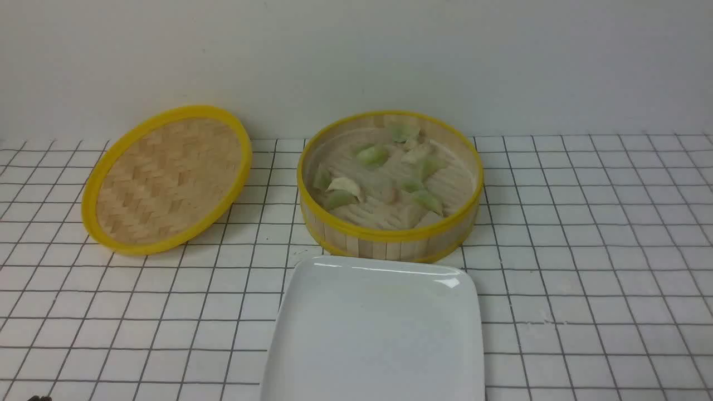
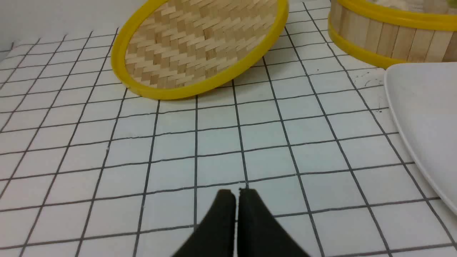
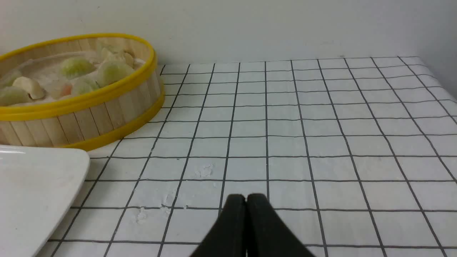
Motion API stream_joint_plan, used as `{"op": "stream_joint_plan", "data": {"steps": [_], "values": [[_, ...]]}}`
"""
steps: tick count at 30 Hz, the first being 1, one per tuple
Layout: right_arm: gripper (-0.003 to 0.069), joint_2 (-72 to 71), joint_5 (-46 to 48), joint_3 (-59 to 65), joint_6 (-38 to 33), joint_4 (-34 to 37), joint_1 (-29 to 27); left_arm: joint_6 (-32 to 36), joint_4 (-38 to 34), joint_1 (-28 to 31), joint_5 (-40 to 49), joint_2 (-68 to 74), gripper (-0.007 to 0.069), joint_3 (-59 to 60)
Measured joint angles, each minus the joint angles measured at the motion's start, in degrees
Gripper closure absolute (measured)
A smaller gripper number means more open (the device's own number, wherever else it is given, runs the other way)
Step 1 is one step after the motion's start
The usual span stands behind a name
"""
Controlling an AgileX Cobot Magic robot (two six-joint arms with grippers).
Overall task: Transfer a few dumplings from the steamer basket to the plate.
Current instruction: Use the right arm to grab a dumpling from inside the steamer
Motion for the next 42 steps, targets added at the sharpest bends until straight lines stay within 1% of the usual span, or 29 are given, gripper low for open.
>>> {"op": "stream_joint_plan", "data": {"steps": [24, 27, 30, 33, 34, 36, 37, 38, 39, 42], "values": [[0.0673, 0.0, 0.0, 0.0, -0.07, 0.0, 0.0, 0.0, 0.0, 0.0, 0.0, 0.0, 0.0631, 0.0], [0.0673, 0.0, 0.0, 0.0, -0.83, -2.88, 0.0, 0.0, 0.0, 0.0, 0.0, 0.0, 0.0631, 0.0], [0.0673, 0.0, -1.41, 0.12, -0.29, -3.71, 0.0, 0.0, 0.0, 0.0, 0.0, 0.0, 0.0631, 0.0], [0.0673, 0.0, -6.78, 0.38, 4.12, -0.03, 0.0, 0.0, 0.0, 0.0, 0.0, 0.0, 0.0631, 0.0], [0.0673, 0.0, -7.83, 0.38, 4.54, 0.43, 0.0, 0.0, 0.0, 0.0, 0.0, 0.0, 0.0631, 0.0], [0.0673, 0.0, -15.53, 0.38, 11.97, 8.06, 0.0, 0.0, 0.0, 0.0, 0.0, 0.0, 0.0631, 0.0], [0.0673, 0.0, -16.77, 0.38, 12.55, 8.68, 0.0, 0.0, 0.0, 0.0, 0.0, 0.0, 0.0631, 0.0], [0.0673, 0.0, -18.54, 0.38, 14.85, 11.11, 0.0, 0.0, 0.0, 0.0, 0.0, 0.0, 0.0631, 0.0], [0.0673, 0.0, -23.37, 0.38, 18.58, 15.82, 0.0, 0.0, 0.0, 0.0, 0.0, 0.0, 0.0631, 0.0], [0.0673, 0.0, -27.92, 0.38, 21.27, 19.2, 0.0, 0.0, 0.0, 0.0, 0.0, 0.0, 0.0631, 0.0]]}}
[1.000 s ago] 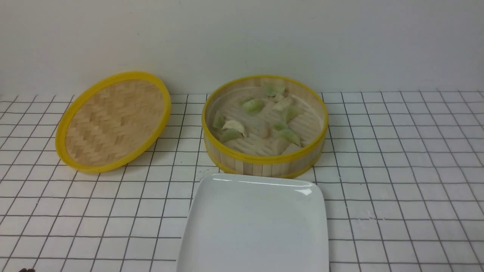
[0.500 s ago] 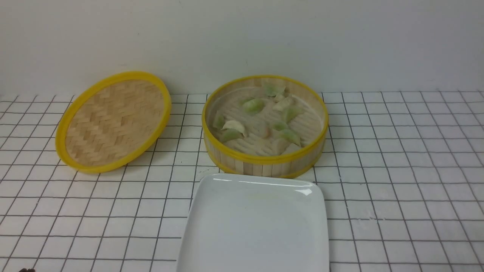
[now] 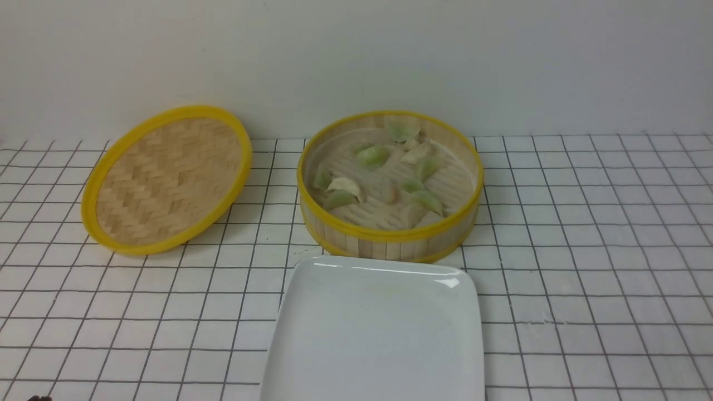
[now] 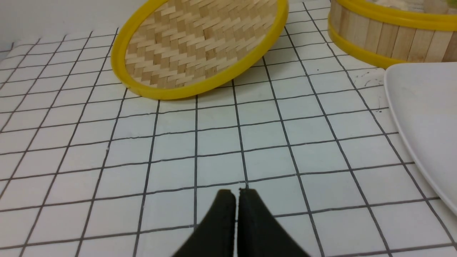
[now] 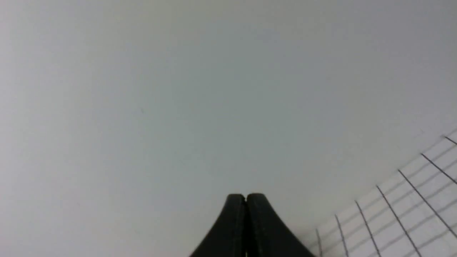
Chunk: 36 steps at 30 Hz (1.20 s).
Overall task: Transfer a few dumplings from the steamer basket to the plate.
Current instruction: Use the right arm to grab a dumpling from inside the steamer
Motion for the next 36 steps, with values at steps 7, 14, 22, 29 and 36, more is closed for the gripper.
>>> {"op": "stream_joint_plan", "data": {"steps": [7, 14, 22, 29, 36], "values": [[0.0673, 0.0, -2.06, 0.0, 0.89, 1.85, 0.0, 0.0, 0.0, 0.0, 0.0, 0.0, 0.0631, 0.0], [0.0673, 0.0, -3.2, -0.37, 0.93, -0.45, 0.0, 0.0, 0.0, 0.0, 0.0, 0.0, 0.0631, 0.0], [0.0673, 12.47, 16.26, -23.28, -0.01, -12.3, 0.0, 0.1, 0.05, 0.0, 0.0, 0.0, 0.0631, 0.0], [0.0673, 37.92, 50.58, -54.56, -19.08, -13.74, 0.0, -3.3, -10.77, 0.0, -7.73, 0.0, 0.0631, 0.12], [0.0673, 60.02, 76.45, -75.91, -30.42, -4.81, 0.0, -7.7, -29.2, 0.0, -18.49, 0.0, 0.0631, 0.12]]}}
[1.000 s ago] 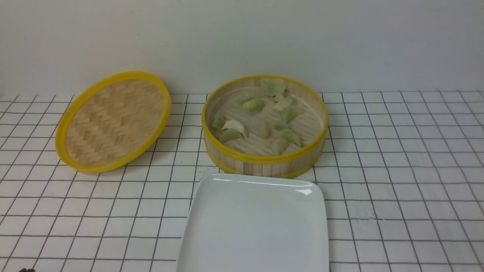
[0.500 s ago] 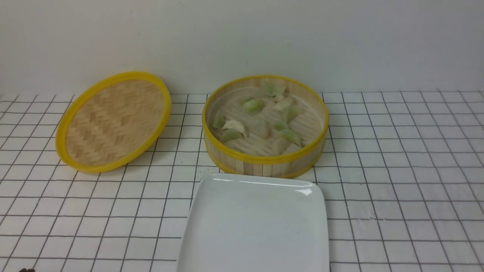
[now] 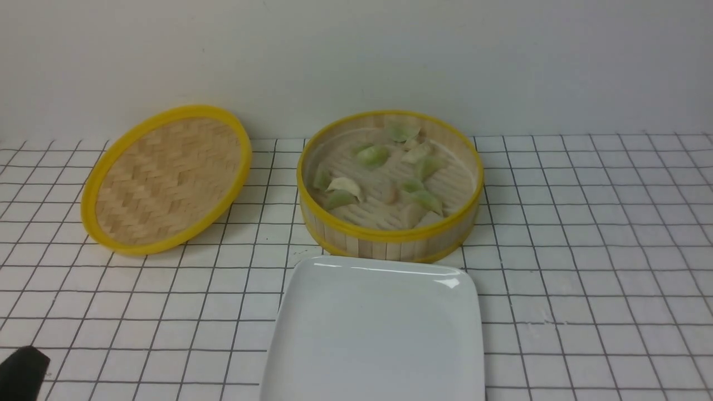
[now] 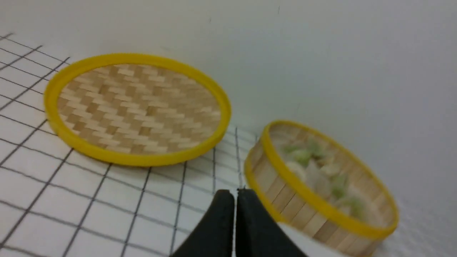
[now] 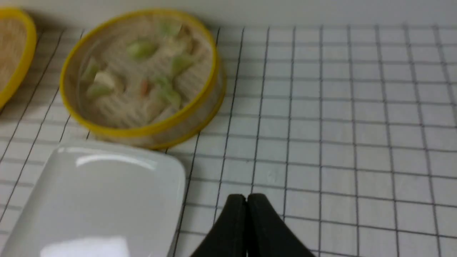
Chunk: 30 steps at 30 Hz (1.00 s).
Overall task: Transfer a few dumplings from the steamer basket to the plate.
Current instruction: Use the right arm to grab a dumpling from inside the steamer
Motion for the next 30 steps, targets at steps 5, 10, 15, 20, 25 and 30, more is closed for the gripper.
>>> {"op": "stream_joint_plan", "data": {"steps": [5, 10, 15, 20, 25, 30], "values": [[0.0673, 11.6, 1.61, -8.92, -3.16, 3.79, 0.0, -0.36, -6.23, 0.0, -8.47, 0.0, 0.0631, -0.77], [0.0672, 21.09, 1.71, -15.61, -4.98, 4.84, 2.32, 1.21, -4.87, 0.0, 2.85, 5.04, 0.0631, -11.58], [0.0669, 32.18, 1.09, -23.19, -5.82, 4.24, 9.18, 4.7, -0.36, 0.0, 28.07, 26.1, 0.0631, -29.01], [0.066, 44.68, -0.89, -31.68, -5.82, 2.17, 13.88, 8.21, 5.1, 0.0, 52.64, 47.82, 0.0631, -44.4], [0.062, 55.24, -1.76, -38.46, -5.82, -0.64, 16.2, 9.18, 7.75, -0.05, 57.33, 59.88, 0.0631, -48.94], [0.0545, 63.93, -2.15, -43.36, -5.82, -3.19, 17.74, 8.86, 10.72, -2.93, 57.26, 62.68, 0.0631, -49.31]]}}
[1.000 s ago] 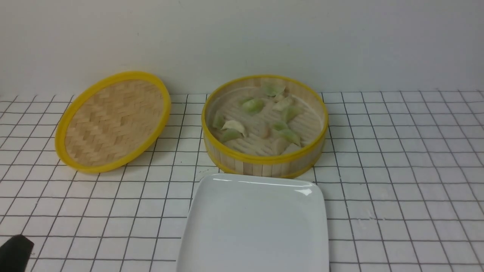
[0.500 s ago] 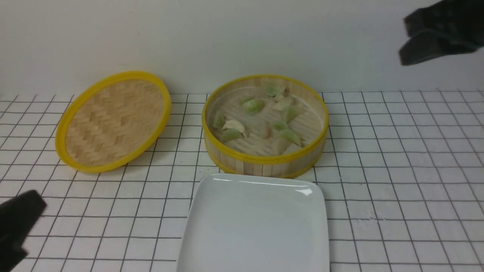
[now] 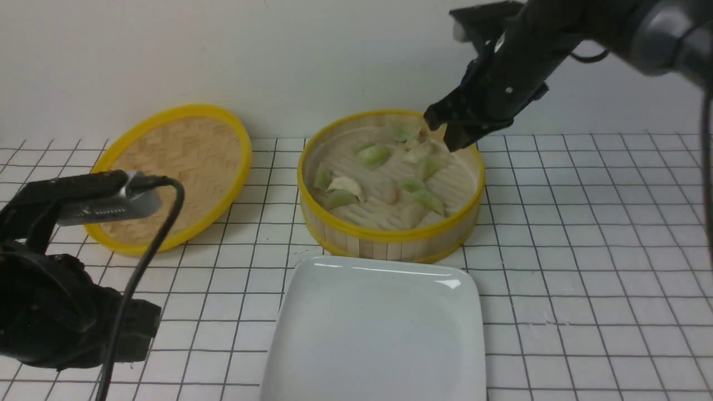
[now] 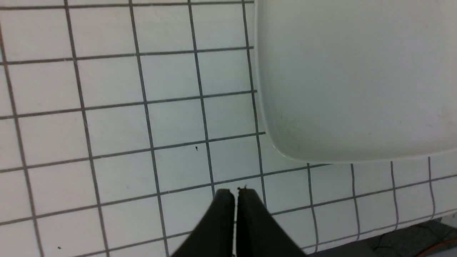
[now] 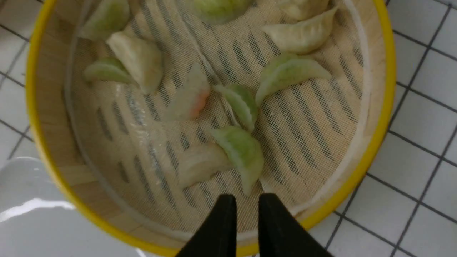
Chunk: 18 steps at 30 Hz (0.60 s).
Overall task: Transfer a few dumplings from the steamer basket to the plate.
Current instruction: Use the right arm to grab a dumpling from inside the steamer
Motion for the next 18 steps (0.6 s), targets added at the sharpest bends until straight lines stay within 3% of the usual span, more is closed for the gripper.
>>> {"op": "stream_joint_plan", "data": {"steps": [4, 9, 15, 18], "values": [[0.043, 7.97, -0.55, -4.66, 0.0, -1.05, 1.38, -4.16, 3.73, -4.74, -0.07, 0.12, 0.0631, -0.11], [0.0348, 13.63, -0.87, -7.87, 0.0, -1.32, 2.32, -6.9, 7.44, -8.91, 0.37, 0.12, 0.0631, -0.29], [0.0332, 15.43, -1.73, -8.85, 0.0, -1.68, 2.55, -7.5, 8.61, -9.68, 0.37, 0.12, 0.0631, -0.29], [0.0399, 15.77, -2.38, -9.12, 0.92, -2.18, 2.69, -7.67, 8.72, -9.68, 0.37, 0.12, 0.0631, -0.29]]}}
